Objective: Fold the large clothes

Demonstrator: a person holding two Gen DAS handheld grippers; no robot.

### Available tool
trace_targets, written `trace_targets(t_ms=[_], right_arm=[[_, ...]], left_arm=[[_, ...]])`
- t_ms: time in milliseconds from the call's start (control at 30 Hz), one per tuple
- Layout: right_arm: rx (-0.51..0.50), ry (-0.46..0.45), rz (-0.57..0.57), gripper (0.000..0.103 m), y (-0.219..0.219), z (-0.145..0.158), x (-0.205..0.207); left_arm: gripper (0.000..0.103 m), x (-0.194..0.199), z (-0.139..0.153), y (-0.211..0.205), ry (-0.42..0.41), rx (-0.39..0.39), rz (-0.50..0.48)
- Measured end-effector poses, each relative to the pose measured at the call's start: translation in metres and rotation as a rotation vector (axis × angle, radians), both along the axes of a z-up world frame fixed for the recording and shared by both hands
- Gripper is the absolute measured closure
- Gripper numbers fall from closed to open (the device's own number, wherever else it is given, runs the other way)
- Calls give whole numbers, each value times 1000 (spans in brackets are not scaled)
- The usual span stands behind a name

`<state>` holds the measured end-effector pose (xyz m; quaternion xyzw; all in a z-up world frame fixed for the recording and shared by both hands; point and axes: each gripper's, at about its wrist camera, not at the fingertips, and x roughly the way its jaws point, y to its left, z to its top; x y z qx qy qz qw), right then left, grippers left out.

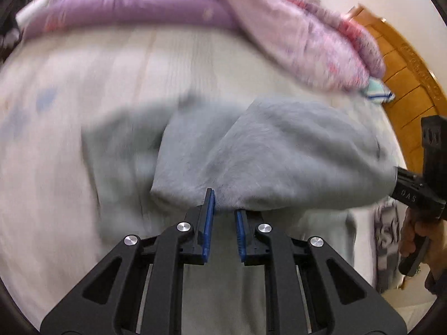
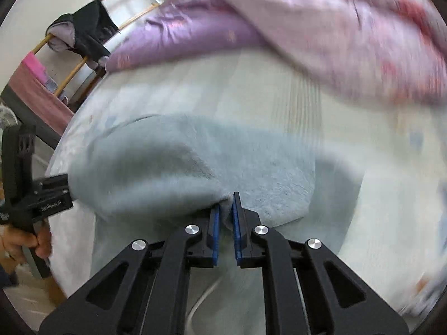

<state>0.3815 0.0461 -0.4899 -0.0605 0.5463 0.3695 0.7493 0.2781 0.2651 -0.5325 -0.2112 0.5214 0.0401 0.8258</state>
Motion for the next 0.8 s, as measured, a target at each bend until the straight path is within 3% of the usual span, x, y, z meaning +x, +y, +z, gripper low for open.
trace_targets(t_ms=[133,200,233,267,333,400,467,533,600,667,733,800], right_arm=[[-69,91,-71,93,-15,-39,-27],[-91,117,-100,92,-19,-41,-32],[-103,133,-112,88,-22,-39,-33],[-130,145,-127,78,-24,-35,-35],[-152,178,-167,72,-35,-27,-42],[-139,193,-187,72,-41,-13,-48],[-59,204,-216,73,-39,2,-47],[25,216,-273,82,-25,13,-33],[102,241,-306,87,-11,15,-19],[170,307,-334,90,11,5,-2],[154,348,-363,93,24,-16,7],[62,407,-398,97,31,-50,4]], left_arm=[[87,-32,-33,-10,92,-50,65],[79,-42,-39,-7,138,-97,103],[67,-48,-38,-5,155,-138,141],[61,-56,-33,-1,149,-172,188],[60,-62,-18,4,114,-234,250],[57,-62,-1,2,76,-263,279],[46,-51,13,-3,33,-280,287],[47,-25,18,-10,-8,-299,277],[46,5,17,-20,-37,-289,244],[47,29,6,-29,-9,-236,216],[47,40,-19,-39,99,-167,216],[47,36,-49,-47,206,-154,228]])
